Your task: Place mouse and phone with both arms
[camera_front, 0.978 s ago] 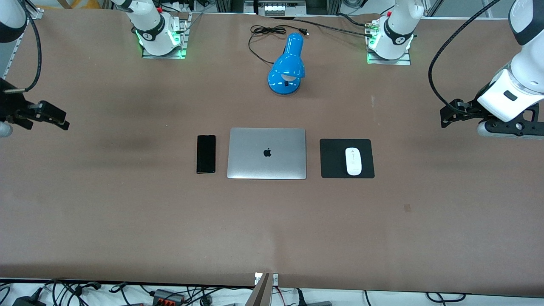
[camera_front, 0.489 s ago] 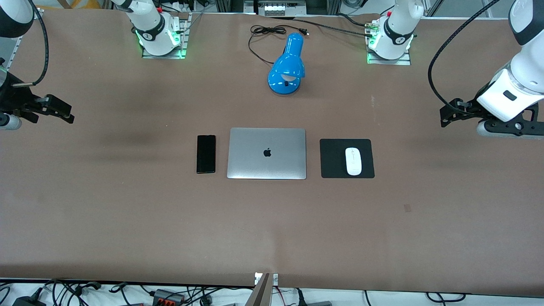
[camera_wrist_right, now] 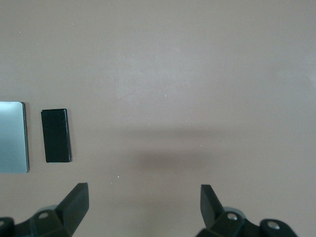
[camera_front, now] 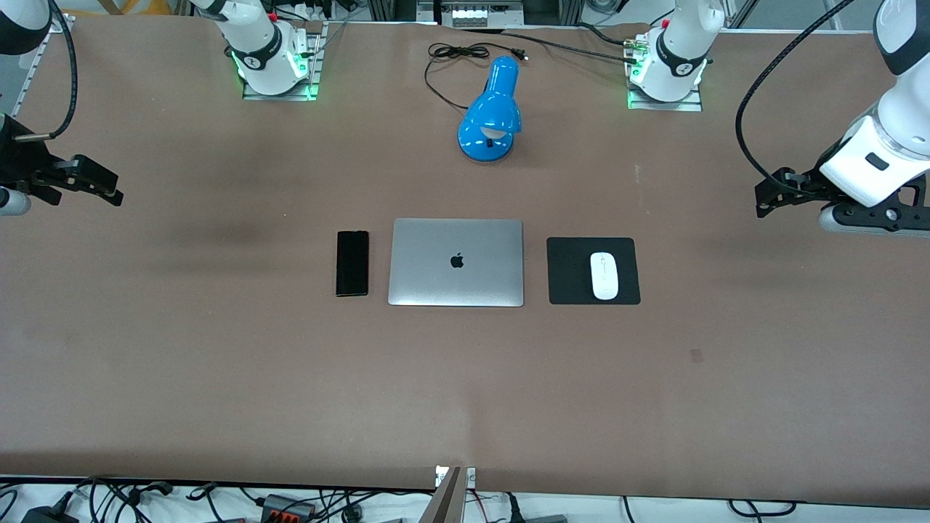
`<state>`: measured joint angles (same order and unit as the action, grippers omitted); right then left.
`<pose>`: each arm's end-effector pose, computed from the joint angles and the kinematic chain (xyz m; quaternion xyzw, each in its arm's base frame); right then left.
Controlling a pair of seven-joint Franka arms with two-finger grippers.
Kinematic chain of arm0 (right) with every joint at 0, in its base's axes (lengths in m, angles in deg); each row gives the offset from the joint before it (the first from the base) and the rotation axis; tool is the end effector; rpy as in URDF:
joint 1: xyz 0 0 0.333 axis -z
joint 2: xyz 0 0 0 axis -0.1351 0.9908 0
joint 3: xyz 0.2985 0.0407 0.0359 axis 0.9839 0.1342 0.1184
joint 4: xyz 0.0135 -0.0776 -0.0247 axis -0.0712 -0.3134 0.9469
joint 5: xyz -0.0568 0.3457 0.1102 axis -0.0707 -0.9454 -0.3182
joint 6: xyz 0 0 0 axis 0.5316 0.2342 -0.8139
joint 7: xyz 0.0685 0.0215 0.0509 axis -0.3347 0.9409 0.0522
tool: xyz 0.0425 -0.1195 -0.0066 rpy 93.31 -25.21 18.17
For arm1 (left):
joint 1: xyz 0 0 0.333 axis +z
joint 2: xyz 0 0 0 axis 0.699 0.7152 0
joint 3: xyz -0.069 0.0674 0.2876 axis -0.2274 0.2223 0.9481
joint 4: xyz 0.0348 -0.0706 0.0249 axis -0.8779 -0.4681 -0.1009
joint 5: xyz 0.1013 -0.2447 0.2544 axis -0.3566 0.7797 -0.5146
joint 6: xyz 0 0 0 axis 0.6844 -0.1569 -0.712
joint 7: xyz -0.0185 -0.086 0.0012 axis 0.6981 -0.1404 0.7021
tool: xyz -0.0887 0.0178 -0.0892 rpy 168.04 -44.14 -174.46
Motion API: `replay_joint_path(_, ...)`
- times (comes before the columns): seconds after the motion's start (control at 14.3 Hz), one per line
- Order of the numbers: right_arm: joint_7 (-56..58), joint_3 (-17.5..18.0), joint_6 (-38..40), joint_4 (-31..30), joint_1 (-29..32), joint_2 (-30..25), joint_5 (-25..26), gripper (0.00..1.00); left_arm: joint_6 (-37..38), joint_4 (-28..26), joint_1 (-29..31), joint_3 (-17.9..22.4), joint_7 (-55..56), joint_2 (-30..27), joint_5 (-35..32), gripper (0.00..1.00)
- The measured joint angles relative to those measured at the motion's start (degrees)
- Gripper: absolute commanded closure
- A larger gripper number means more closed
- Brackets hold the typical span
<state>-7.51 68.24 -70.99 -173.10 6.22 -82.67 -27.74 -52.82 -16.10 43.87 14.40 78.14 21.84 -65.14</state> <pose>0.5422 -0.0262 0.5487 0.9999 0.0000 0.0162 0.0043 0.5529 -0.0386 0.5509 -0.9993 0.0308 -0.0087 0.0170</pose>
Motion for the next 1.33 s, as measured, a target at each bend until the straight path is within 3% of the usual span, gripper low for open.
replay_joint_path(1.33, 0.0, 2.0, 0.0, 0.0, 1.6, 0.0, 0.0, 0.00, 0.0, 0.2, -0.1, -0.2, -0.3, 0.2, 0.0, 0.00)
